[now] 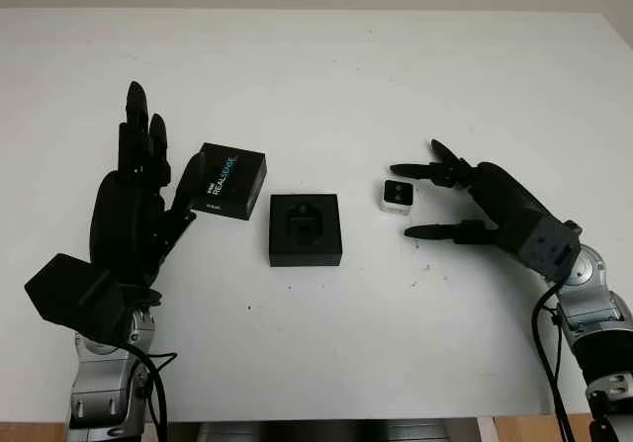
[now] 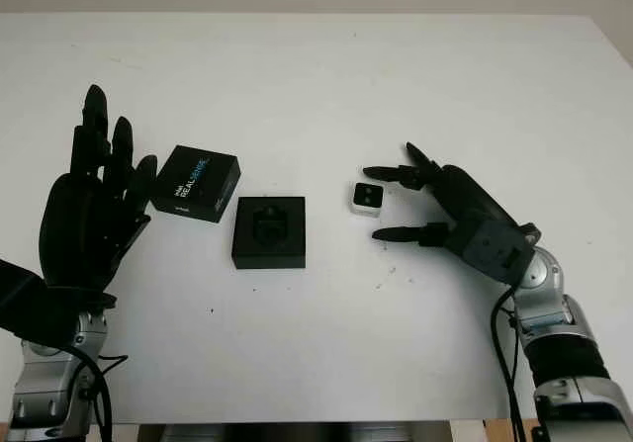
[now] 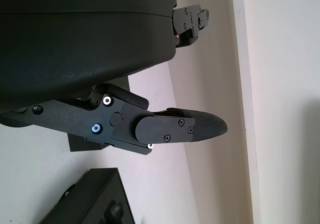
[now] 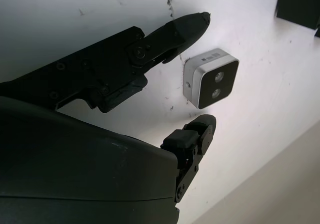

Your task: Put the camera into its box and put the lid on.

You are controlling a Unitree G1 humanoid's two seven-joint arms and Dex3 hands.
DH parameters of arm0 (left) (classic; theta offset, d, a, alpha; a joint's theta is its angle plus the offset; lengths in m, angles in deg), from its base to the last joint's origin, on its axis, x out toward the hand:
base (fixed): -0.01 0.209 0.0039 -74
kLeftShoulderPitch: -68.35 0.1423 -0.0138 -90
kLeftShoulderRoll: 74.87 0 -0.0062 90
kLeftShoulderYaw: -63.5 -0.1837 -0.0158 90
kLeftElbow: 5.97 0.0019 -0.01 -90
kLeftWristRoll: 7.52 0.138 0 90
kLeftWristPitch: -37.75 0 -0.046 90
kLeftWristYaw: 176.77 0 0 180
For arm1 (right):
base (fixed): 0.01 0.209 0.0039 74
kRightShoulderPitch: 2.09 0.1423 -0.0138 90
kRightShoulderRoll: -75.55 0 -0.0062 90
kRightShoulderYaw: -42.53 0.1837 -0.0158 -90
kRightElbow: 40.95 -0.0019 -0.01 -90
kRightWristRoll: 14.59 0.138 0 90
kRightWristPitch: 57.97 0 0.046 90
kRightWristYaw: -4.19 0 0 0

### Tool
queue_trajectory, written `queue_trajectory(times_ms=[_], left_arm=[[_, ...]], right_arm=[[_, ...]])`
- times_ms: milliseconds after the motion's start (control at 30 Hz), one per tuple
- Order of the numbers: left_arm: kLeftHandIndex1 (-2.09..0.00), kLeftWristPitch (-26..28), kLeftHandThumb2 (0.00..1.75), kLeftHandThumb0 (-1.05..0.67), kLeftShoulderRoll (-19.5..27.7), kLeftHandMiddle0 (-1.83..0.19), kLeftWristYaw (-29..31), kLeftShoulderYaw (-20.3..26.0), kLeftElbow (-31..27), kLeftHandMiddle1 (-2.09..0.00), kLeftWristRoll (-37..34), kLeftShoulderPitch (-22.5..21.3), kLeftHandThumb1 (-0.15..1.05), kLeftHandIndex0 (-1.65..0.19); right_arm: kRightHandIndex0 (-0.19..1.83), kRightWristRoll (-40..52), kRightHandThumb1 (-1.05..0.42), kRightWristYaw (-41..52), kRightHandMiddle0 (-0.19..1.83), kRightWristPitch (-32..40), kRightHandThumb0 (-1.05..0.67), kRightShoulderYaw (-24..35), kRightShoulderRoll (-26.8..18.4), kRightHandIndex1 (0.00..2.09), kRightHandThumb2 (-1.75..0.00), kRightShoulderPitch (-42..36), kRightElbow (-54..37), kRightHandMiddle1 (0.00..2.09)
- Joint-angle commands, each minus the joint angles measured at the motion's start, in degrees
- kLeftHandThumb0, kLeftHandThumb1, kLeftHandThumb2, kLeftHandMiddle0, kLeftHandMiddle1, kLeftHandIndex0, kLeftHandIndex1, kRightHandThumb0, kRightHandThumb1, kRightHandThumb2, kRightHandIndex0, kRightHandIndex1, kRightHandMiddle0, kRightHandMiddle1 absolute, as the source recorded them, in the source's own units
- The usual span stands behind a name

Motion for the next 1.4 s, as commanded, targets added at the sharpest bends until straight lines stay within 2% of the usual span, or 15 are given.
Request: queue_trajectory(times_ms=[0, 300, 500, 533, 567, 600, 633, 800, 1000, 1367], left_arm=[[-0.05, -0.53, 0.36, -0.56, 0.43, 0.13, 0.26, -0.03, -0.09, -0.05, 0.01, 0.38, 1.05, 0.18], [-0.06, -0.05, 0.36, -0.56, 0.43, 0.13, 0.36, 0.00, -0.48, -0.05, 0.05, 0.59, 1.05, 0.17], [-0.06, 0.00, 0.35, -0.56, 0.30, 0.13, 0.24, 0.00, -0.62, -0.05, 0.01, 0.58, 1.05, 0.17], [-0.05, 0.08, 0.35, -0.56, 0.35, 0.13, 0.13, -0.04, -0.72, -0.05, 0.25, 0.62, 1.05, 0.17], [-0.05, 0.24, 0.35, -0.56, 0.37, 0.13, 0.08, -0.05, -0.84, -0.05, 0.30, 0.66, 1.05, 0.17], [-0.05, 0.36, 0.35, -0.56, 0.37, 0.13, 0.04, -0.07, -0.92, -0.05, 0.32, 0.68, 1.05, 0.17], [-0.05, 0.30, 0.35, -0.56, 0.34, 0.13, 0.05, -0.07, -0.88, -0.05, 0.26, 0.65, 1.05, 0.17], [-0.06, 0.67, 0.35, -0.57, 0.16, 0.13, -0.20, -0.22, -1.08, -0.06, 0.25, 0.63, 1.05, 0.17], [-0.05, -0.01, 0.35, -0.57, 0.26, 0.13, 0.18, -0.17, -0.83, -0.05, 0.13, 0.75, 1.05, 0.17], [-0.05, 0.40, 0.34, -0.57, 0.17, 0.13, 0.12, -0.17, -1.22, -0.05, 0.07, 0.92, 1.05, 0.17]], right_arm=[[0.04, -0.77, -0.81, -2.59, 0.54, -1.06, -0.67, 0.09, 1.13, 0.08, -0.06, -1.39, 0.48, 0.13], [0.18, -8.63, -0.85, -17.27, 0.67, -5.08, -0.68, -2.43, 3.76, 0.12, -0.06, -1.76, 4.17, 0.20], [0.23, -9.82, -0.87, -19.44, 0.73, -5.04, -0.65, -3.91, 4.73, 0.10, -0.06, -1.36, 5.75, 0.28], [0.25, -9.82, -0.87, -19.76, 0.71, -5.18, -0.64, -3.98, 4.89, 0.09, -0.06, -1.33, 5.92, 0.37], [0.26, -9.65, -0.87, -20.10, 0.65, -5.52, -0.63, -3.95, 5.14, 0.08, -0.06, -1.30, 6.18, 0.55], [0.30, -9.53, -0.87, -20.34, 0.57, -5.77, -0.60, -3.94, 5.30, 0.07, -0.05, -1.26, 6.40, 0.81], [0.31, -9.52, -0.87, -20.60, 0.54, -5.94, -0.59, -3.97, 5.42, 0.07, -0.05, -1.21, 6.61, 0.93], [0.35, -10.03, -0.89, -21.34, 0.53, -5.26, -0.51, -4.26, 5.62, 0.07, -0.06, -1.22, 6.64, 1.15], [0.39, -11.92, -0.91, -23.68, 0.53, -5.57, -0.44, -5.08, 5.28, 0.08, -0.06, -1.12, 6.94, 1.21], [0.45, -14.30, -0.96, -30.51, 0.51, -8.06, -0.53, -5.78, 5.41, 0.09, -0.07, -0.28, 9.32, 1.26]])
